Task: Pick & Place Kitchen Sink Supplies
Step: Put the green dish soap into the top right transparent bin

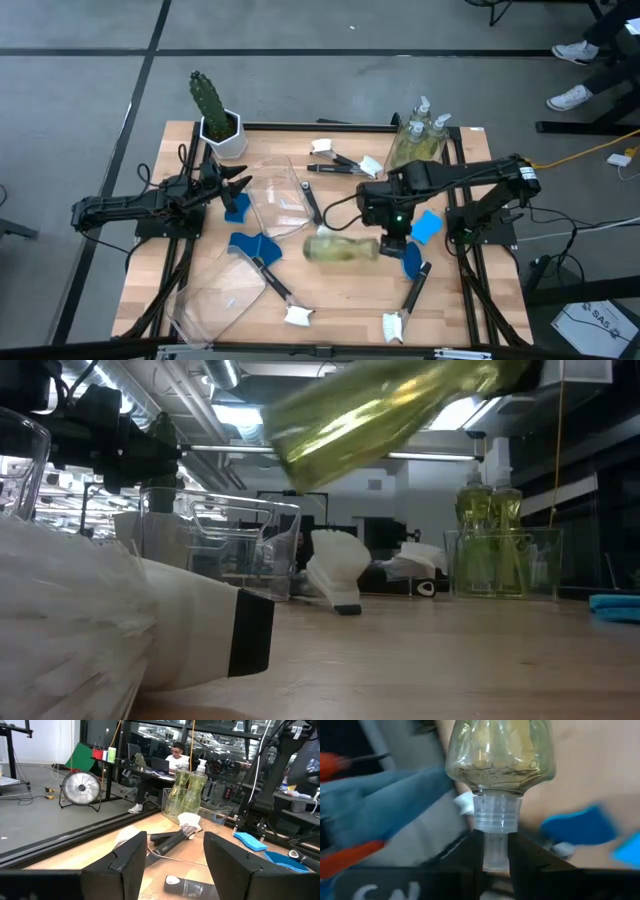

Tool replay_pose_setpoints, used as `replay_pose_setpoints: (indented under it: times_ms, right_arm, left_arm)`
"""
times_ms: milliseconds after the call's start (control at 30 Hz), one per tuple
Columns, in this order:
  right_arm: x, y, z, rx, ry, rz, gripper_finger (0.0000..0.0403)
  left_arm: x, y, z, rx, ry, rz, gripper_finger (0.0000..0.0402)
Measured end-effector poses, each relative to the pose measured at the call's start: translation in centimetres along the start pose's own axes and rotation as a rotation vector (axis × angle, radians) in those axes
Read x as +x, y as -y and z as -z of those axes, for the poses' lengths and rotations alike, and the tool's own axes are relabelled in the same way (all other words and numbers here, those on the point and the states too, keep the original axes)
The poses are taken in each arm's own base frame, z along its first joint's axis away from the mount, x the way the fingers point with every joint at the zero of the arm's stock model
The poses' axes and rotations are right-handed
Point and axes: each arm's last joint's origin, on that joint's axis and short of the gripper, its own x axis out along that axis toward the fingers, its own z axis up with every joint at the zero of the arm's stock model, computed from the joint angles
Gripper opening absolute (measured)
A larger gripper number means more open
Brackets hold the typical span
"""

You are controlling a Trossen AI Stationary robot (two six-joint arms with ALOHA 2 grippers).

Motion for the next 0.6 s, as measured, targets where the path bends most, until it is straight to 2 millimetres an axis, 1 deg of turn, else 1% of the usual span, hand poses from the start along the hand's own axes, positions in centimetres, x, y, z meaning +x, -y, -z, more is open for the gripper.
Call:
replay_pose_setpoints:
  times_ms: [100, 233, 300, 467, 600]
  right_arm:
    - [-0.4, 0.5, 0.6, 0.071, -0.097, -0.069, 0.0065]
    - [-0.6, 1.0, 1.4, 0.165, -0.195, -0.069, 0.0068]
    - [-0.6, 1.0, 1.5, 0.199, -0.214, -0.097, 0.0070]
    - [-0.4, 0.6, 1.4, 0.267, -0.288, -0.235, 0.0064]
    - [-0.3, 0.5, 1.3, 0.347, -0.329, -0.266, 0.0066]
  left_arm:
    - [0.0, 0.0, 0.0, 0.000, 0.000, 0.000, 0.0191]
    - [0.0, 0.0, 0.0, 0.000, 0.000, 0.000, 0.0191]
    - [0.0, 0.0, 0.0, 0.000, 0.000, 0.000, 0.0190]
    - [0.0, 0.0, 0.0, 0.000, 0.000, 0.000, 0.0189]
    - [0.0, 0.0, 0.0, 0.000, 0.000, 0.000, 0.0189]
